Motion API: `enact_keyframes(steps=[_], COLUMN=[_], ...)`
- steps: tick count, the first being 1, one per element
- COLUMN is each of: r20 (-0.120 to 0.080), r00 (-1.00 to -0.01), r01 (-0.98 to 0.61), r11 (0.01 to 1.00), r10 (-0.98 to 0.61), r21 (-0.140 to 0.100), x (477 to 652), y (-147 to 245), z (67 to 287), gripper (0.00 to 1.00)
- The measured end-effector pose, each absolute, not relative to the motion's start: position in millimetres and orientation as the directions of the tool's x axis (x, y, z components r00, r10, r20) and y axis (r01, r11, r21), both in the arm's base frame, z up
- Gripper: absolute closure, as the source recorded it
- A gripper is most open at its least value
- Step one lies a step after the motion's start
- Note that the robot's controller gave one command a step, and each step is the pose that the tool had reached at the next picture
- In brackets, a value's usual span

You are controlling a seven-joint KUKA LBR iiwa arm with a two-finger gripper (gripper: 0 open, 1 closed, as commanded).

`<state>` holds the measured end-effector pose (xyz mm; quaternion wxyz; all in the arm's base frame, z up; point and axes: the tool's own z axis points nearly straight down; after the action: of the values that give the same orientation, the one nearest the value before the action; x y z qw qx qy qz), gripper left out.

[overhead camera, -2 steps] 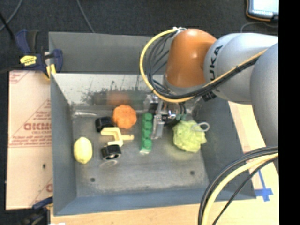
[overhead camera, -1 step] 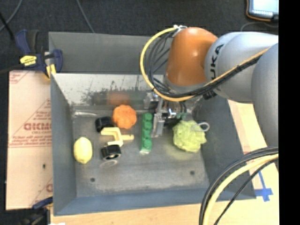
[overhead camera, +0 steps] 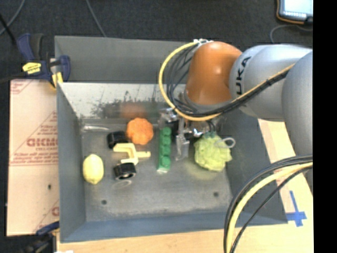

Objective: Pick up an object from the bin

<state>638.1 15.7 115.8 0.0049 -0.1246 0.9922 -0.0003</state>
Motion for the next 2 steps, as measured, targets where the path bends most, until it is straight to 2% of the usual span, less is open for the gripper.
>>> enact_keyframes(steps=[1, 2], r20=[-0.012, -0.012], r00=[-0.867, -0.765], r01=[-0.498, -0.643], r11=[0.867, 0.765], r10=[-0.498, -0.644], r21=[-0.004, -0.009], x=[632.0, 644.0], y=[-1, 1], z=[71, 72], gripper=[0.00, 0.00])
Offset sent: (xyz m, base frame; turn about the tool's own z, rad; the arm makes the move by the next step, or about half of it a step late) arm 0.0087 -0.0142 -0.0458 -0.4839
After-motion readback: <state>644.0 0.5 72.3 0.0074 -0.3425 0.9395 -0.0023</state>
